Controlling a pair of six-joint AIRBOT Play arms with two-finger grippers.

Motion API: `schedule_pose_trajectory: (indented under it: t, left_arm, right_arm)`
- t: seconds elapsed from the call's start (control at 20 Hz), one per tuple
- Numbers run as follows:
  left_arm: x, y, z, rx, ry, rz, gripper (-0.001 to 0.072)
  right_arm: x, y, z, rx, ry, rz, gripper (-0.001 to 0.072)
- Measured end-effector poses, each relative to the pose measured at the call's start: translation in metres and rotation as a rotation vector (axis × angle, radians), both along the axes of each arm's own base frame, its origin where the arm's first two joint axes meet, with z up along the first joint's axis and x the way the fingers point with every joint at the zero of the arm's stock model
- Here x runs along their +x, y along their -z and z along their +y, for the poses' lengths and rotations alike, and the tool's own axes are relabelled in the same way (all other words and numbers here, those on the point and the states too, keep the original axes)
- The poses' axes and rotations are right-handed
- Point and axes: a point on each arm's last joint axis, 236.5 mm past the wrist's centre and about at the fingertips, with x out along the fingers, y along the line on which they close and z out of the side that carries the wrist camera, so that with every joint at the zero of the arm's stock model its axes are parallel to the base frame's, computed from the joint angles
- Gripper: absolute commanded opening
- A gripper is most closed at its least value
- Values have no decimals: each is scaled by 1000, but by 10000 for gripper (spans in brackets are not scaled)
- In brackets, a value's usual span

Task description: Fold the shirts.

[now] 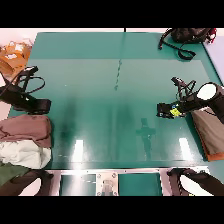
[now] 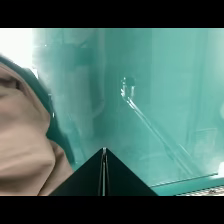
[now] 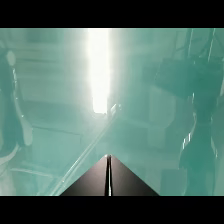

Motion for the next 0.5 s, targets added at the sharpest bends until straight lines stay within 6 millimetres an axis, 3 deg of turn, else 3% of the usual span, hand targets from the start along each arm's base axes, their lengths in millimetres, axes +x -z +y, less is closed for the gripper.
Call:
schedule_pose_trajectory:
  t: [0.25, 0.3, 0.35, 0.4, 0.5]
  left_arm:
    - [1, 1, 8, 34, 1, -4, 31]
    - [2, 2, 13, 55, -1, -8, 174]
    - [4, 3, 21, 91, -4, -15, 559]
    - [5, 4, 32, 138, -7, -21, 720]
    - [8, 11, 63, 261, -30, -30, 720]
  right_arm:
    - [0, 0, 0, 0, 1, 0, 14]
    - [0, 0, 0, 0, 0, 0, 14]
    - [0, 0, 0, 0, 1, 0, 14]
    - [0, 0, 0, 0, 1, 0, 14]
    - [0, 0, 0, 0, 1, 0, 14]
